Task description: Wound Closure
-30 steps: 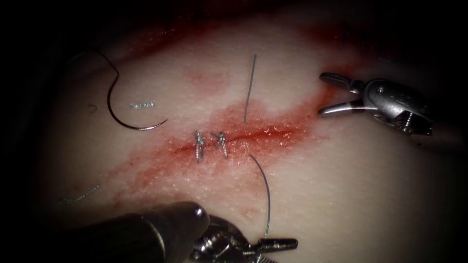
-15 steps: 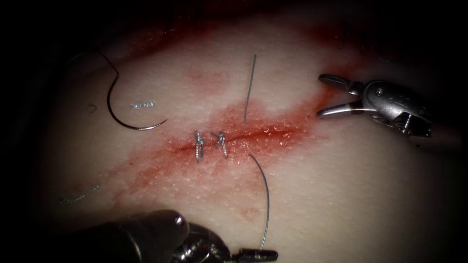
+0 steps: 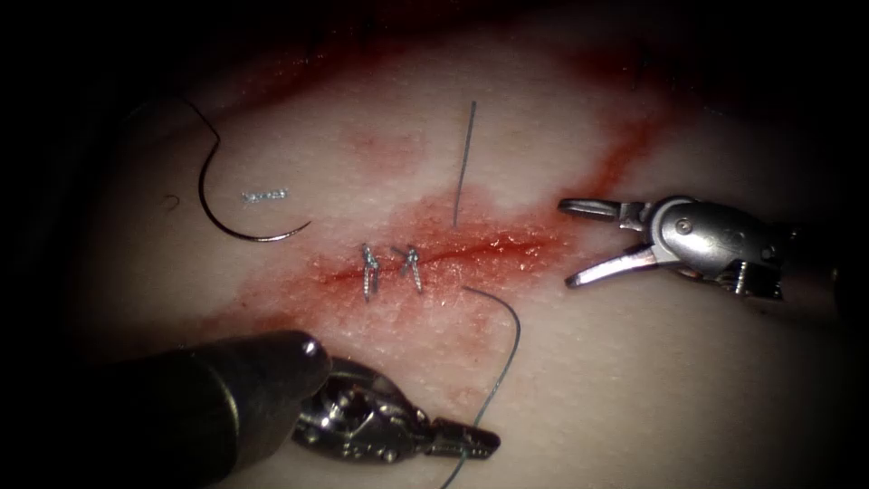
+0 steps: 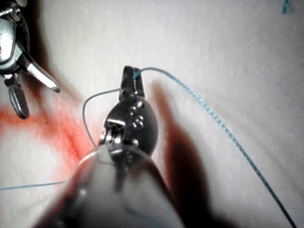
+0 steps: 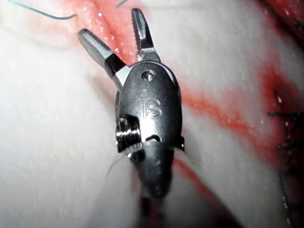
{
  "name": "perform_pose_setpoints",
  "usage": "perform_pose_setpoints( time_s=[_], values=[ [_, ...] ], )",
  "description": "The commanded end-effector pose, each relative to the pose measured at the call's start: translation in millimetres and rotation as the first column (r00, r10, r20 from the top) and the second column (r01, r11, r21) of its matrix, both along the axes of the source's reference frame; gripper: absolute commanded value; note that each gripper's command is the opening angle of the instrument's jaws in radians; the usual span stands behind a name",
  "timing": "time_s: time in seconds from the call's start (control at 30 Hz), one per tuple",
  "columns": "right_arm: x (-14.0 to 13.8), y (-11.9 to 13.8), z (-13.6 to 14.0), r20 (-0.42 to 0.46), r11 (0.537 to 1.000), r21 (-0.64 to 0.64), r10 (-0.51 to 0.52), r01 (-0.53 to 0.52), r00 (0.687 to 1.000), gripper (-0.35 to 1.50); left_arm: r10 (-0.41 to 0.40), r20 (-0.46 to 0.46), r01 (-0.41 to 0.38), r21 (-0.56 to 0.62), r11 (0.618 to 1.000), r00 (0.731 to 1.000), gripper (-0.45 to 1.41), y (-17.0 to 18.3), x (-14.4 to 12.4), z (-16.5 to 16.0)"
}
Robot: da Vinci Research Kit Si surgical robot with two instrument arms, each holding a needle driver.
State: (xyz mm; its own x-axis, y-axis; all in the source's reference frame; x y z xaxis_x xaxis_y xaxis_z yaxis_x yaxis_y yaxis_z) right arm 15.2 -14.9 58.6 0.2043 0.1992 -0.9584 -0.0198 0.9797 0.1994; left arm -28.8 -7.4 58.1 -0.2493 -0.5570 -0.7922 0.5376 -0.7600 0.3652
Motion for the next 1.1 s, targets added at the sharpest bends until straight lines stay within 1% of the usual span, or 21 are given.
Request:
perform_pose_setpoints(
  time_s=[0.03, 0.1, 0.2, 0.3, 0.37, 0.47, 0.57, 0.63, 0.67, 0.8, 0.87, 0.93, 1.0, 1.03, 1.1],
  values=[
    [2.0, -0.6, -0.3, 0.003, 0.999, -0.026, -0.036, 0.036, 0.999, 1.21, -0.003, 0.001, 0.003, 0.000, 1.000, 1.000, -0.45, -0.1, -0.5, 0.7],
    [3.0, -1.2, -1.1, 0.026, 0.995, -0.070, -0.072, 0.073, 0.997, 1.21, -0.011, -0.002, 0.011, -0.002, 1.000, 1.000, -0.45, 0.5, -0.3, 0.8],
    [3.8, -1.6, -2.2, 0.070, 0.985, -0.117, -0.115, 0.123, 0.991, 1.21, -0.026, 0.000, 0.026, 0.002, 1.000, 1.000, -0.45, 1.7, -0.2, 0.7],
    [4.1, -1.8, -2.8, 0.081, 0.979, -0.145, -0.129, 0.140, 0.988, 1.21, -0.039, 0.000, 0.039, 0.005, 0.999, 0.999, -0.45, 3.2, -0.2, 0.4],
    [4.5, -2.0, -3.3, 0.107, 0.974, -0.170, -0.129, 0.146, 0.986, 1.20, -0.050, 0.017, 0.050, 0.000, 0.999, 0.999, -0.45, 4.3, -0.6, 0.1],
    [5.0, -1.8, -3.8, 0.161, 0.970, -0.203, -0.103, 0.135, 0.982, 1.18, -0.054, 0.015, 0.054, -0.003, 0.999, 0.998, -0.45, 4.7, -1.2, 0.1],
    [5.1, -1.6, -4.1, 0.186, 0.971, -0.210, -0.077, 0.116, 0.980, 1.18, -0.054, 0.015, 0.054, -0.003, 0.999, 0.998, -0.45, 4.7, -1.2, 0.2],
    [5.3, -1.7, -4.2, 0.193, 0.971, -0.210, -0.073, 0.114, 0.979, 1.16, -0.054, 0.015, 0.054, -0.003, 0.999, 0.998, -0.38, 4.9, -1.1, 0.3],
    [5.4, -1.8, -4.2, 0.195, 0.971, -0.210, -0.074, 0.115, 0.978, 1.11, -0.054, 0.015, 0.054, -0.002, 0.999, 0.998, -0.37, 4.9, -1.1, 0.3],
    [5.9, -2.3, -4.3, 0.198, 0.971, -0.211, -0.070, 0.112, 0.978, 1.03, -0.056, 0.013, 0.056, -0.003, 0.998, 0.998, -0.32, 5.2, -0.9, 0.5],
    [6.1, -2.4, -4.5, 0.200, 0.971, -0.210, -0.071, 0.114, 0.977, 0.98, -0.059, 0.009, 0.059, -0.007, 0.998, 0.998, -0.25, 5.4, -0.8, 0.7],
    [6.3, -2.7, -4.7, 0.203, 0.971, -0.206, -0.081, 0.123, 0.976, 0.78, -0.060, 0.009, 0.060, -0.007, 0.998, 0.998, -0.23, 5.6, -0.8, 0.8],
    [6.5, -3.2, -4.5, 0.198, 0.967, -0.198, -0.119, 0.158, 0.973, -0.20, -0.062, 0.014, 0.062, -0.011, 0.998, 0.998, -0.25, 5.6, -0.8, 0.9],
    [6.7, -3.7, -4.1, 0.220, 0.961, -0.196, -0.152, 0.196, 0.964, -0.35, -0.065, 0.016, 0.065, -0.011, 0.998, 0.998, -0.37, 5.7, -0.8, 0.8],
    [7.0, -3.8, -3.8, 0.232, 0.951, -0.232, -0.150, 0.204, 0.961, -0.35, -0.065, 0.017, 0.065, -0.009, 0.998, 0.998, -0.40, 5.7, -0.8, 0.6]
  ],
)
